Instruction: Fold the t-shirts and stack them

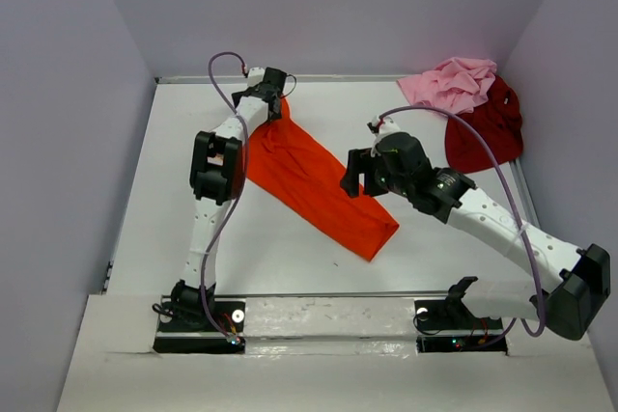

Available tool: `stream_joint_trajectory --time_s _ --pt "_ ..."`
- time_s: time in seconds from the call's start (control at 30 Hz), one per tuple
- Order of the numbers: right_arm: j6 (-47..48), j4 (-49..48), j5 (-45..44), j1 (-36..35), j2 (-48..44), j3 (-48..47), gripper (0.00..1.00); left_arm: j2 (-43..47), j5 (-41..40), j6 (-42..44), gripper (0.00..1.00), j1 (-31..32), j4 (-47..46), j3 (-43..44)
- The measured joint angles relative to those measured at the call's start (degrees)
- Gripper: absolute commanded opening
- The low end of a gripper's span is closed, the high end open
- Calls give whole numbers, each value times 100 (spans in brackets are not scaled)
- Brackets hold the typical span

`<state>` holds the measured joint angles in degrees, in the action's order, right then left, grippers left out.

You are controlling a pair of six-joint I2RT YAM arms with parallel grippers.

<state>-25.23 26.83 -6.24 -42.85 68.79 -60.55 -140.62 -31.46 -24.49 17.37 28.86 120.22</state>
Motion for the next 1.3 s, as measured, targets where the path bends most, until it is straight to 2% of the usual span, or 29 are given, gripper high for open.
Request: stream_joint_trajectory --time_s 0.23,0.3,0.37,0.53,0.73,0.87,1.03,1.17,1.3 --pt "0 -4 0 0 192 -96 76 -345 35 448 91 361 -31 758" --pt "0 0 0 2 240 -96 76 -592 249 509 91 450 -39 1285" --pt "0 0 -4 2 271 -96 76 -667 476 575 91 544 -127 1449" --pt "7 -4 -66 0 413 -98 75 -667 754 737 91 752 -254 1416" --pt "35 -37 -107 0 662 -52 75 -317 669 883 92 863 -608 621" --pt "-122 -129 -118 0 575 330 74 203 470 896 93 839 -610 293" --pt "-490 -136 -81 0 37 1322 74 1792 315 846 94 826 -826 -527" --pt "-776 -52 -59 0 -426 2015 74 2981 271 704 93 811 -1132 -824" --pt "-960 -109 -15 2 -531 2476 74 3626 264 590 94 813 -1364 -1231"
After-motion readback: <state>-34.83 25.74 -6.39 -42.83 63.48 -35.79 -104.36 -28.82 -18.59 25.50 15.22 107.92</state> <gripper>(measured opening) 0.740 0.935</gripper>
